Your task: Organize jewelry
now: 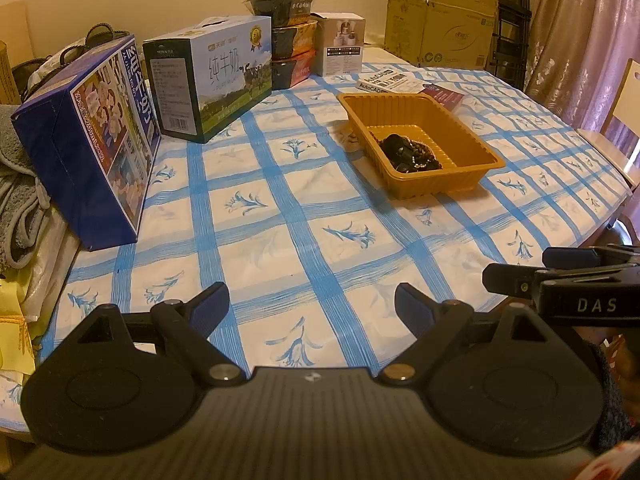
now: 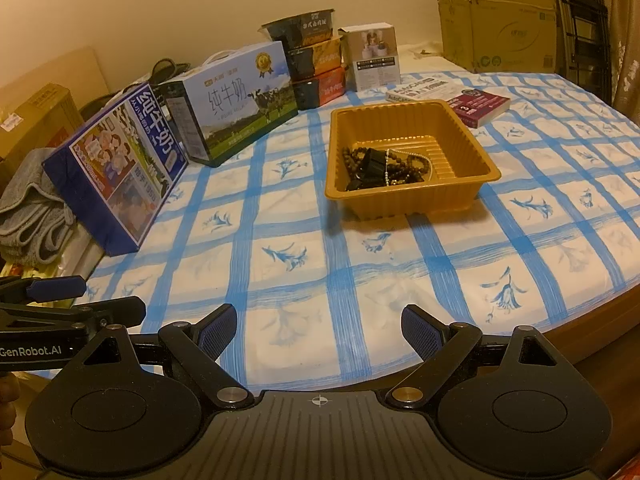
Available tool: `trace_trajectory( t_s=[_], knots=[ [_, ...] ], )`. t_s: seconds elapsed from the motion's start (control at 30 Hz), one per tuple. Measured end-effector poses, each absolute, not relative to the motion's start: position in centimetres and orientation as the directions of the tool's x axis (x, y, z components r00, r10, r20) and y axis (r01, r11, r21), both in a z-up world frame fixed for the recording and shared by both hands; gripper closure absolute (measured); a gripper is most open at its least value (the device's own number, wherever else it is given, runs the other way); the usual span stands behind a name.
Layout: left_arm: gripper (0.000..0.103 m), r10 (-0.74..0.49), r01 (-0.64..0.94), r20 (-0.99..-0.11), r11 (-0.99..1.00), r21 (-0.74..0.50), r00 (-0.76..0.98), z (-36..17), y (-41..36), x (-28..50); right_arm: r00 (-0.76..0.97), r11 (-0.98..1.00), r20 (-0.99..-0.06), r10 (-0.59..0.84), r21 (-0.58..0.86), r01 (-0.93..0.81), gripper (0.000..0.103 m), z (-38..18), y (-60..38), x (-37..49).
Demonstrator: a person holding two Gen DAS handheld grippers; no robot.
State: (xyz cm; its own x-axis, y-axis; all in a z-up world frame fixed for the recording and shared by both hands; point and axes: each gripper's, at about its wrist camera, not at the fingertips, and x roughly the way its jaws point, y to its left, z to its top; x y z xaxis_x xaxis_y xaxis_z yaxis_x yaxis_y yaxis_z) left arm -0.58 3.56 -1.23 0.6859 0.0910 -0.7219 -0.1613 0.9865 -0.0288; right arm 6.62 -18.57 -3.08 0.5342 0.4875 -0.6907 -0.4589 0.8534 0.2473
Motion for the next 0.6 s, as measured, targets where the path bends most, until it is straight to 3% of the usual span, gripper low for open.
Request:
trace_trajectory(
  t_s=[0.6],
  knots=[
    [0.014,0.092,-0.161,-0.721,0.987,-0.028,0.687,-1.16,3.45,-0.52,0.537,0.854,-0.688,0.487,0.246,-0.459,0.014,-3.0,-18.61,6.65]
  ],
)
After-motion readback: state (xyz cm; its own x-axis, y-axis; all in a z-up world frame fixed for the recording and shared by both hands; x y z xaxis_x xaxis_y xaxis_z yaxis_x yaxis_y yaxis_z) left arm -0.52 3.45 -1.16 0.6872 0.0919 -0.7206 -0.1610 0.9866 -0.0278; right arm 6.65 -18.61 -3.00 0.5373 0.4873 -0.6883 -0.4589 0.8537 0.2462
